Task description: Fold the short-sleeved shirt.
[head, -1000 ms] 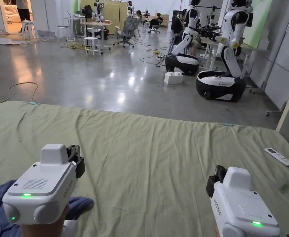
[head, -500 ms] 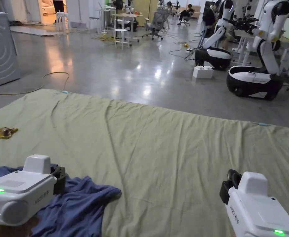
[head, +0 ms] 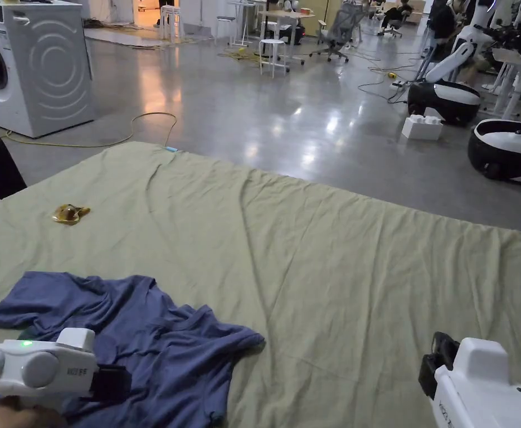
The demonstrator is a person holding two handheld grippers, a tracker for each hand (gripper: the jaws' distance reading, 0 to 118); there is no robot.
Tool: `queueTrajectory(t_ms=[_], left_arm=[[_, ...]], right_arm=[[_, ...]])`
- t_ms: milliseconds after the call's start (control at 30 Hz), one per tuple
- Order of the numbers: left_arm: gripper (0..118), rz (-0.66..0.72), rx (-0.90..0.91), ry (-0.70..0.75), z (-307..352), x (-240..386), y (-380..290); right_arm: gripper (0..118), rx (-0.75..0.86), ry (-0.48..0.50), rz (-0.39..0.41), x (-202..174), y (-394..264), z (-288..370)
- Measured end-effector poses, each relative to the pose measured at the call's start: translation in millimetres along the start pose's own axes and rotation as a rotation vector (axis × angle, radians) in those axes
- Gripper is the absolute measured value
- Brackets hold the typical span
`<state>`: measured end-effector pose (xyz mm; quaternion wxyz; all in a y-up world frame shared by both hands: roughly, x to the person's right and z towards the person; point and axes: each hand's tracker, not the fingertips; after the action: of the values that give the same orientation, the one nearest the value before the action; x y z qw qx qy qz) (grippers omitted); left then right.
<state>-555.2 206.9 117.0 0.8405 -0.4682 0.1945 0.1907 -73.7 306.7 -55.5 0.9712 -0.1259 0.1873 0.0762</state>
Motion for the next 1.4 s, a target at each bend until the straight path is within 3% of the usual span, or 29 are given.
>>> queueTrajectory(t_ms=[100,267,333,433,467,500,700,867,1400], left_arm=[[89,-0.062,-0.099,0.038,-35,-1,-9],[85,-0.209,0.045,0.158,-32,18,-19],[77,-0.145,0.016,0.124,-34,18,-19],[40,-0.141,0.079,0.145,-35,18,-15],[15,-0.136,0.098,0.156,-34,19,-14],[10,-0.118,0.096,0.163,-36,18,-11],[7,-0.061,0.107,0.121,-36,7,-10],[7,0.015,0.229,0.084,-3,9,-6],[6,-0.104,0.66,-0.054,151,83,66]], right_arm=[[1,-0.024,-0.003,0.005,0,-5,-2],[1,-0.045,-0.006,0.023,1,-11,-2],[1,-0.038,0.007,0.024,2,-14,-1],[1,-0.027,0.026,0.057,-1,-16,1],[1,-0.024,0.029,0.065,-2,-16,1],[1,-0.022,0.033,0.069,-3,-17,2],[1,-0.027,0.029,0.051,-4,-16,2],[1,-0.01,0.016,0.029,0,-13,6],[1,0.07,-0.048,-0.04,39,9,32]])
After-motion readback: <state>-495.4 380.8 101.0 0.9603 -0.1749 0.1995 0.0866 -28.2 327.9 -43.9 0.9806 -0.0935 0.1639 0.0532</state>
